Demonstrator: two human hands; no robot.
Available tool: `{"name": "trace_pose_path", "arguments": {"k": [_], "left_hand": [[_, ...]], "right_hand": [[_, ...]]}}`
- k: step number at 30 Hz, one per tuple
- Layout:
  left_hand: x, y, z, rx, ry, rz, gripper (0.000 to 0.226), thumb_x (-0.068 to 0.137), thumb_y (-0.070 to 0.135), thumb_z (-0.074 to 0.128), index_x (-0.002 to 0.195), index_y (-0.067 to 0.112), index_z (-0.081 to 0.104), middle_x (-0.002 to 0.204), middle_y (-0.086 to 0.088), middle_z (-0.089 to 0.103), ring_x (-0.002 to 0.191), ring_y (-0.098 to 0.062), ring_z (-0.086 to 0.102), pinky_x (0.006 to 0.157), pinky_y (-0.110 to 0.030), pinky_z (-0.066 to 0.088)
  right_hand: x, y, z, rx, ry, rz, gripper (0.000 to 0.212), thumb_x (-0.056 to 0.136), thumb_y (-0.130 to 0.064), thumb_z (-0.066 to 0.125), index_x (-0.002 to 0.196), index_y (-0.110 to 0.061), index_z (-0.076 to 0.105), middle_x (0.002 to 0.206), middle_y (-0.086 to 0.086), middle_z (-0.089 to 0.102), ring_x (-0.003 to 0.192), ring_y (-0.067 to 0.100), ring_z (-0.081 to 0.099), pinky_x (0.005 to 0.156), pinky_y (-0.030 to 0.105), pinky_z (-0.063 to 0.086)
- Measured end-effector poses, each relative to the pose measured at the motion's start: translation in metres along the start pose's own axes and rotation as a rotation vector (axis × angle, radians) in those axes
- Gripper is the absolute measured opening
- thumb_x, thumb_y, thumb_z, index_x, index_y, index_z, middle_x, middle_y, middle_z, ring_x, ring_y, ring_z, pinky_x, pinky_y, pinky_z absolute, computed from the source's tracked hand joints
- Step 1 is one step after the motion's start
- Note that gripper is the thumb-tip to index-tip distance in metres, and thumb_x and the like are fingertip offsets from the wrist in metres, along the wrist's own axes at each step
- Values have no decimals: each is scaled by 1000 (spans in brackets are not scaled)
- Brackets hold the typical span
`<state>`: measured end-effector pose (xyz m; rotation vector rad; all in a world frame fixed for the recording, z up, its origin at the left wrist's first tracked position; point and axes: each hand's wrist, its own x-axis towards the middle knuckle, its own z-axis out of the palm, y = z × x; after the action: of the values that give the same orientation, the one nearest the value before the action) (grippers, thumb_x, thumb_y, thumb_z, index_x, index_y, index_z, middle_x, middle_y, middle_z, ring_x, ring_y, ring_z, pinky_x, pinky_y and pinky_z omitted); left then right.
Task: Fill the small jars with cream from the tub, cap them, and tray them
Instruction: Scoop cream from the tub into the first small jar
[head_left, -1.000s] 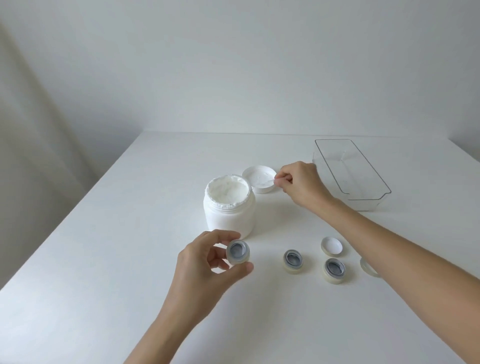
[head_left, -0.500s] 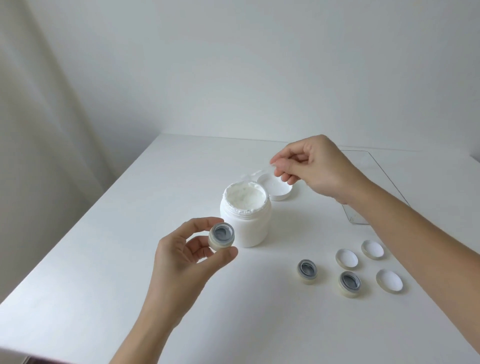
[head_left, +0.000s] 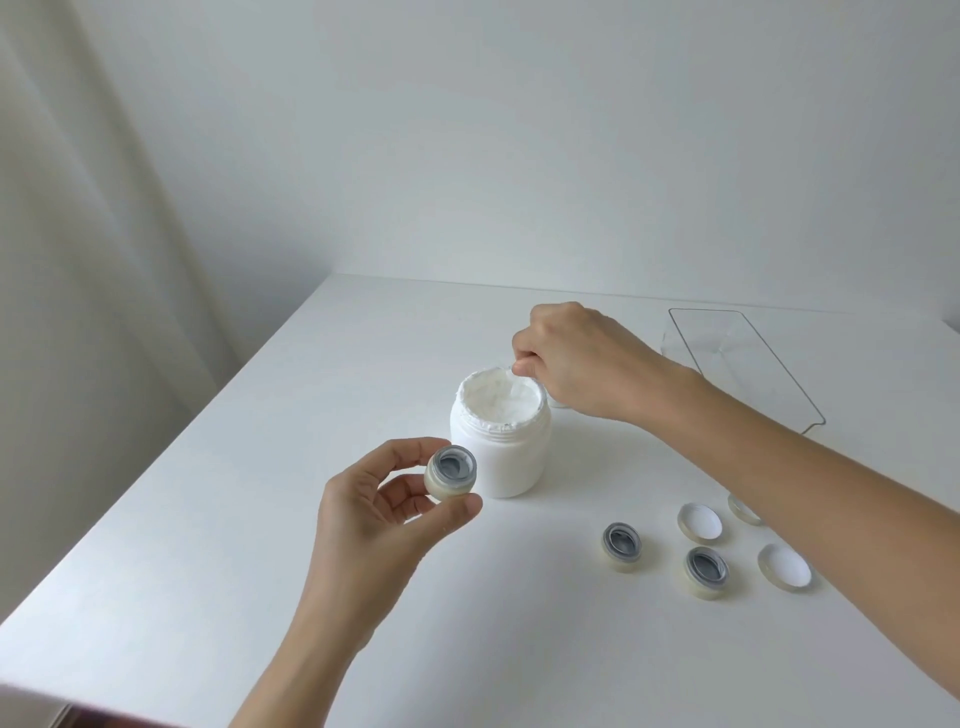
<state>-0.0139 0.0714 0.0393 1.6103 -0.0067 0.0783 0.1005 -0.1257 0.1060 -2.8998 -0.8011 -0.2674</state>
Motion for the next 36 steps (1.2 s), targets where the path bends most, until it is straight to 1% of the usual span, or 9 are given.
{"name": "trace_pose_path", "arguments": {"k": [3, 8, 13, 15, 18, 19, 22, 29, 36], "left_hand": [[2, 0, 1, 17, 10, 7, 37, 58, 20, 87, 90, 31, 75, 89, 4, 78, 70, -18, 64, 82, -49, 58], [7, 2, -2, 33, 13, 28, 39, 63, 7, 91, 90, 31, 75, 89, 4, 79, 70, -14, 64, 78, -47, 59], [14, 1, -3, -1, 32, 24, 35, 64, 2, 88, 87, 26, 75, 86, 2, 79, 70, -13, 68, 71, -29, 60], [18, 2, -3, -1, 38, 18, 35, 64, 4, 88, 86, 26, 74, 86, 2, 79, 70, -12, 69, 70, -27, 60], [23, 4, -2, 20, 51, 8, 34, 63, 7, 89, 86, 28, 74, 86, 3, 79, 68, -11, 69, 71, -35, 58], [25, 5, -1, 27, 57, 8, 34, 63, 8, 89, 86, 29, 74, 86, 4, 79, 68, -11, 69, 71, -38, 56], [33, 8, 3, 45, 70, 15, 34, 64, 7, 89, 85, 30, 74, 88, 7, 78, 69, -12, 69, 71, -40, 55], [49, 18, 16, 36, 82, 30, 31, 65, 8, 89, 88, 23, 74, 88, 10, 78, 70, -11, 70, 68, -34, 53], [54, 24, 24, -3, 79, 37, 34, 64, 9, 90, 91, 20, 73, 87, 7, 79, 72, -12, 72, 72, -34, 56]], "right_hand": [[1, 2, 5, 130, -35, 58, 26, 94, -22, 54, 74, -6, 60, 74, -5, 44, 69, 22, 50, 57, 30, 36], [0, 6, 8, 294, -46, 112, 31, 91, -19, 57, 70, 3, 58, 60, 0, 51, 55, 9, 46, 52, 26, 36], [-3, 15, 4, 479, -46, 271, 32, 92, -19, 56, 73, 6, 63, 57, -13, 57, 38, -1, 43, 36, 8, 27], [-4, 21, 3, 561, -48, 348, 31, 92, -22, 57, 76, 3, 66, 51, -17, 53, 42, 3, 38, 41, 13, 29], [-6, 29, 1, 706, -47, 453, 28, 93, -25, 57, 81, -2, 70, 71, -9, 61, 73, 12, 51, 67, 24, 38], [-6, 32, -1, 747, -49, 486, 27, 92, -25, 58, 79, -5, 70, 73, -5, 59, 75, 14, 51, 71, 26, 39], [-7, 37, -9, 876, -44, 551, 24, 91, -23, 60, 71, -11, 66, 65, -1, 46, 63, 16, 40, 61, 25, 34], [-5, 36, -21, 1180, -49, 593, 20, 89, -18, 63, 71, -10, 67, 62, -2, 49, 51, 11, 40, 46, 20, 32], [-7, 19, -23, 1067, -45, 527, 24, 89, -23, 63, 67, -13, 67, 64, 0, 48, 58, 13, 40, 56, 24, 32]]}}
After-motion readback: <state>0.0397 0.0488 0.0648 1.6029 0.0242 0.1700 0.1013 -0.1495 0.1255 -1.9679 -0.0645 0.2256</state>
